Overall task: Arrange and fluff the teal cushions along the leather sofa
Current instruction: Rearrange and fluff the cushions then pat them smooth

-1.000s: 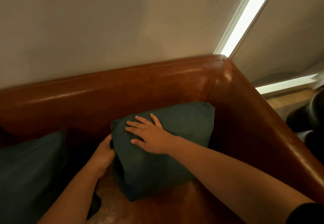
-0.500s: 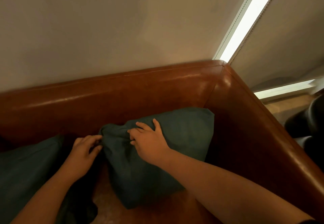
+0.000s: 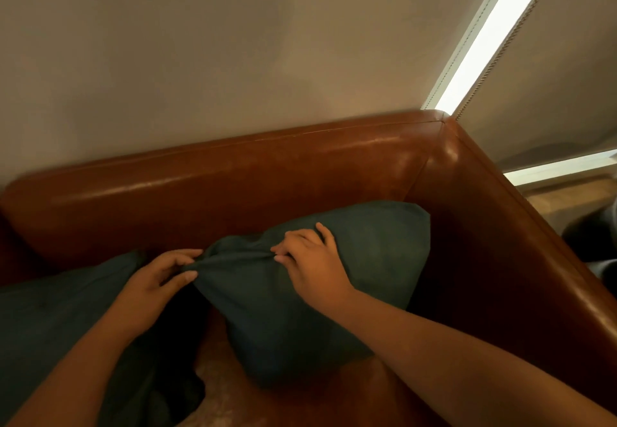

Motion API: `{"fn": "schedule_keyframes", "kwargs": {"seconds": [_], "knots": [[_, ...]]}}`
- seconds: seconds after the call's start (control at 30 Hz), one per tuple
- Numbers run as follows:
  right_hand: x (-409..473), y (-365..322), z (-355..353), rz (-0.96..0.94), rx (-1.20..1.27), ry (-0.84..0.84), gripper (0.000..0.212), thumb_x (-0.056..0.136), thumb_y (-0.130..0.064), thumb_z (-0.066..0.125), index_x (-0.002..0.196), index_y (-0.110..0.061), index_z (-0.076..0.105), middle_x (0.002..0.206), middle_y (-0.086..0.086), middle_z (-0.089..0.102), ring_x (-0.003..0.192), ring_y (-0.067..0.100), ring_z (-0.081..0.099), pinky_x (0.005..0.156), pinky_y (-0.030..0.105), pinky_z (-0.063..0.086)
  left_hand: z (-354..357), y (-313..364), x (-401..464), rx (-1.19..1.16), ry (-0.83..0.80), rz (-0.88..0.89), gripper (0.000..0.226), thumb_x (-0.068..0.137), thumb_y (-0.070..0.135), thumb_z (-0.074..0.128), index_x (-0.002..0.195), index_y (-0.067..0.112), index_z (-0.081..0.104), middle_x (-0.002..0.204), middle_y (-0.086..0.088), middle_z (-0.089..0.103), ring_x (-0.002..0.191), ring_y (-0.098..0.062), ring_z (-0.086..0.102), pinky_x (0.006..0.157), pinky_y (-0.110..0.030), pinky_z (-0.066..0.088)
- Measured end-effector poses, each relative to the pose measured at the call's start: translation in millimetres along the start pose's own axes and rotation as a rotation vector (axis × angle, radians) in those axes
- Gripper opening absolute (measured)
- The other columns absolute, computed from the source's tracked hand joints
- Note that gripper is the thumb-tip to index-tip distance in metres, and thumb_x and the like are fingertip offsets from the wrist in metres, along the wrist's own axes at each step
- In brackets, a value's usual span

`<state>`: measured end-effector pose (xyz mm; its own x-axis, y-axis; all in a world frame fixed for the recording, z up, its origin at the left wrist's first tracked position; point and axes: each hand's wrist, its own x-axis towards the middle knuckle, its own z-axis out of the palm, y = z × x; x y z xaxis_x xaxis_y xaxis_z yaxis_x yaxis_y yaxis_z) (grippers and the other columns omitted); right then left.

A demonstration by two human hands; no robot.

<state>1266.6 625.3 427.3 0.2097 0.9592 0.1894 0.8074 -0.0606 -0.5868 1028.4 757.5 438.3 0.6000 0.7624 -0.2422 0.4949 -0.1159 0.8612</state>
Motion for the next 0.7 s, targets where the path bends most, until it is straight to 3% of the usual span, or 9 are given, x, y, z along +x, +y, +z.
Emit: {"fn": "schedule_keyframes", "kwargs": {"seconds": [0.1,0.17,0.27,0.33,0.4,0.57,0.7], "knots": [[-5,8,-1,-0.006,0.021,0.064,0.022,0.093,-0.035,0.042,0.092,-0.022,0.060,0.103,-0.012,0.068,0.118,0.009,0.051,0.113,0.046,0.015,5,4,-10,0.295,0.139,0.299,0.011,0.092,0.024,0.057,0.094,0.033,0.063,0.111,0.030,0.059,0.108,0.004,0.056,0.099,-0.017,0.041],[-8,12,-5,-0.015,0.035,0.062,0.018,0.092,-0.035,0.045,0.091,-0.024,0.059,0.105,-0.016,0.067,0.119,0.008,0.050,0.114,0.043,0.013,9,7,-14,0.393,0.154,0.435,0.013,0.093,0.031,0.050,0.102,0.033,0.060,0.108,0.029,0.057,0.103,0.003,0.056,0.093,-0.015,0.042],[-6,11,-9,-0.016,0.036,0.083,0.014,0.089,-0.035,0.048,0.088,-0.027,0.059,0.097,-0.015,0.067,0.112,0.007,0.054,0.111,0.043,0.016,8,23,-15,0.237,0.173,0.249,0.020,0.094,0.019,0.053,0.097,0.039,0.058,0.100,0.024,0.063,0.094,0.008,0.057,0.079,-0.006,0.041],[1,8,-9,-0.024,-0.001,0.106,0.014,0.088,-0.035,0.049,0.085,-0.027,0.061,0.088,-0.015,0.064,0.103,0.005,0.054,0.110,0.044,0.018,4,28,-8,0.177,0.136,0.076,0.023,0.093,0.015,0.055,0.091,0.036,0.063,0.089,0.019,0.069,0.090,0.005,0.060,0.075,-0.009,0.042],[12,2,-7,-0.044,-0.040,0.092,0.013,0.087,-0.033,0.053,0.083,-0.025,0.062,0.085,-0.016,0.060,0.097,0.005,0.053,0.110,0.042,0.016,-1,31,1,0.294,0.023,-0.065,0.019,0.093,0.015,0.056,0.094,0.028,0.068,0.095,0.012,0.069,0.094,-0.003,0.060,0.079,-0.017,0.043],[37,-17,1,-0.094,-0.088,-0.083,0.008,0.093,-0.024,0.056,0.095,-0.024,0.064,0.102,-0.011,0.064,0.108,0.010,0.053,0.112,0.041,0.007,0,43,21,0.479,-0.222,-0.231,0.034,0.092,-0.003,0.048,0.117,0.015,0.061,0.113,-0.006,0.062,0.106,-0.021,0.059,0.080,-0.024,0.044],[46,-18,9,-0.031,-0.128,-0.304,0.023,0.098,-0.033,0.046,0.117,-0.029,0.059,0.125,-0.013,0.057,0.123,0.011,0.044,0.112,0.040,0.006,-6,39,26,0.445,-0.303,-0.257,0.025,0.089,0.004,0.056,0.112,0.015,0.056,0.095,-0.001,0.063,0.082,-0.011,0.060,0.063,-0.018,0.044]]}}
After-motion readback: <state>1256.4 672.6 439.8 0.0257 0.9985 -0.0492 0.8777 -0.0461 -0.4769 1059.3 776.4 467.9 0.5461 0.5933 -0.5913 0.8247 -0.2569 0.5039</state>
